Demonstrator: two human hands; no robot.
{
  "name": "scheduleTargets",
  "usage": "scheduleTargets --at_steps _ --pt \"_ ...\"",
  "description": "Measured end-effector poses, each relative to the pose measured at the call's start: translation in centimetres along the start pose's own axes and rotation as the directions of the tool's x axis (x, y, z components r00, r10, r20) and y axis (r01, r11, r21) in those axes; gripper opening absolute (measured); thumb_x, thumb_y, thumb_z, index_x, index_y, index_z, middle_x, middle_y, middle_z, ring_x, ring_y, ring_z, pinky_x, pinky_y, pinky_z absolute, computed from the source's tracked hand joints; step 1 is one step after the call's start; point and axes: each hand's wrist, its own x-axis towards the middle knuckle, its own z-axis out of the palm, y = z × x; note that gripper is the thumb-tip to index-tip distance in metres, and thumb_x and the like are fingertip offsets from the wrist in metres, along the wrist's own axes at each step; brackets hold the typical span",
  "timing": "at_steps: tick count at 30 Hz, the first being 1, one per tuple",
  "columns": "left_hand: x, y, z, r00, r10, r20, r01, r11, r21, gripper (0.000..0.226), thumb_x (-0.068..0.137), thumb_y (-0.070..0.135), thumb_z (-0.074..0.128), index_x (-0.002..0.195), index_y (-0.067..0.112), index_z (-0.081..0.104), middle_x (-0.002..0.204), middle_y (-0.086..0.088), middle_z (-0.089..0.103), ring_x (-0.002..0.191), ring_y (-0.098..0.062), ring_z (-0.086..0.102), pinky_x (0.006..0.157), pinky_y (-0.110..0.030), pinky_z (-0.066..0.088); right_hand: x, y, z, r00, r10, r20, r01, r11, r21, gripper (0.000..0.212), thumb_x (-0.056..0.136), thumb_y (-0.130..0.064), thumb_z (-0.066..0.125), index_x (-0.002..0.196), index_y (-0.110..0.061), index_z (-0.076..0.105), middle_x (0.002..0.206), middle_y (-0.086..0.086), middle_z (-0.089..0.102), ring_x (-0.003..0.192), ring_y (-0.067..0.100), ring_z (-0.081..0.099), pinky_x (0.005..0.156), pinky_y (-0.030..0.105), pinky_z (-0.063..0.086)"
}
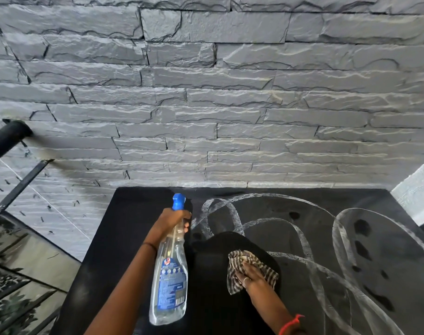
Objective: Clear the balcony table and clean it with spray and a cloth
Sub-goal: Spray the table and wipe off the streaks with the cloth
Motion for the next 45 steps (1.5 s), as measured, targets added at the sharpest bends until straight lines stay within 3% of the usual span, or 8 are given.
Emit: scheduleTargets --at_steps 5,14,17,22,29,37,41,45 --pt "1.6 1.5 0.0 0.999 0.024 -0.048 -0.023 0.999 0.024 0.016 0.078 0.000 0.057 0.063 0.004 0.054 0.043 -0.004 0.053 0.035 -0.018 0.051 0.041 -0.022 0.042 0.0 -0.5 -0.3 1.000 0.019 -0.023 -0.018 0.999 0.040 0.083 0.003 -0.021 0.089 0.082 -0.042 0.074 0.101 -0.009 0.072 0.087 0.008 0.070 0.075 0.013 0.050" --pt "-0.7 3.0 8.2 0.957 0.122 0.263 -0.159 0.980 0.123 0.009 0.082 0.005 0.063 0.079 0.005 0.055 0.054 -0.006 0.056 0.036 -0.014 0.052 0.044 -0.023 0.046 -0.1 -0.1 0.6 1.000 0.012 -0.028 -0.014 0.998 -0.056 0.087 0.010 -0.014 0.087 0.091 -0.039 0.074 0.109 -0.006 0.069 0.095 0.009 0.068 0.100 0.019 0.031" --pt "-1.8 1.9 9.9 0.937 0.144 0.320 -0.203 0.966 0.161 0.014 0.082 0.010 0.064 0.091 0.000 0.059 0.056 -0.002 0.062 0.044 -0.016 0.058 0.055 -0.030 0.052 -0.1 -0.1 0.6 1.000 0.022 -0.018 -0.023 0.999 -0.041 0.086 0.013 -0.013 0.087 0.093 -0.040 0.073 0.112 -0.007 0.068 0.097 0.009 0.067 0.090 0.014 0.043" --pt "-4.0 -0.7 9.0 0.969 0.131 0.210 -0.156 0.982 0.107 0.011 0.082 0.011 0.067 0.083 0.003 0.059 0.054 -0.004 0.061 0.042 -0.016 0.055 0.050 -0.028 0.048 -0.2 0.0 0.5 1.000 0.019 -0.002 -0.019 0.998 -0.058 0.074 0.025 -0.012 0.088 0.094 -0.034 0.074 0.113 -0.001 0.068 0.103 0.016 0.066 0.108 0.017 0.009" --pt "-6.3 -4.8 3.7 0.997 0.048 -0.056 -0.043 0.996 0.078 0.021 0.080 0.010 0.066 0.062 0.005 0.056 0.048 -0.007 0.057 0.038 -0.019 0.053 0.046 -0.026 0.044 0.1 0.1 0.5 0.999 0.017 0.028 -0.015 0.998 -0.065 0.071 0.027 -0.011 0.090 0.093 -0.032 0.074 0.112 -0.001 0.068 0.103 0.019 0.066 0.105 0.024 0.011" --pt "-9.5 -7.1 2.7 0.997 -0.036 0.074 0.037 0.999 -0.014 0.019 0.085 0.010 0.066 0.074 0.005 0.052 0.051 -0.009 0.053 0.040 -0.018 0.051 0.044 -0.024 0.044 -0.4 0.4 0.6 0.998 0.039 0.038 -0.038 0.999 -0.039 0.083 0.024 -0.001 0.089 0.101 -0.029 0.072 0.115 0.002 0.068 0.104 0.021 0.066 0.111 0.021 0.010" --pt "-10.2 -7.8 1.8 0.999 -0.042 0.035 0.044 0.997 -0.063 0.017 0.085 0.010 0.066 0.077 0.002 0.054 0.053 -0.011 0.054 0.041 -0.019 0.052 0.045 -0.025 0.045 0.7 1.7 -1.1 0.996 0.038 0.080 -0.041 0.999 0.032 0.077 0.046 0.008 0.081 0.115 -0.021 0.067 0.125 0.011 0.061 0.115 0.028 0.059 0.110 0.019 -0.002" --pt "-10.6 -8.5 0.1 0.998 -0.060 -0.012 0.059 0.993 -0.099 0.016 0.085 0.012 0.067 0.080 0.002 0.056 0.053 -0.011 0.055 0.043 -0.021 0.053 0.048 -0.027 0.045 5.3 3.0 -3.3 0.999 0.025 0.029 -0.027 0.996 0.089 0.060 0.086 0.010 0.038 0.141 -0.014 0.039 0.152 0.019 0.023 0.142 0.030 0.019 0.117 0.026 0.004"
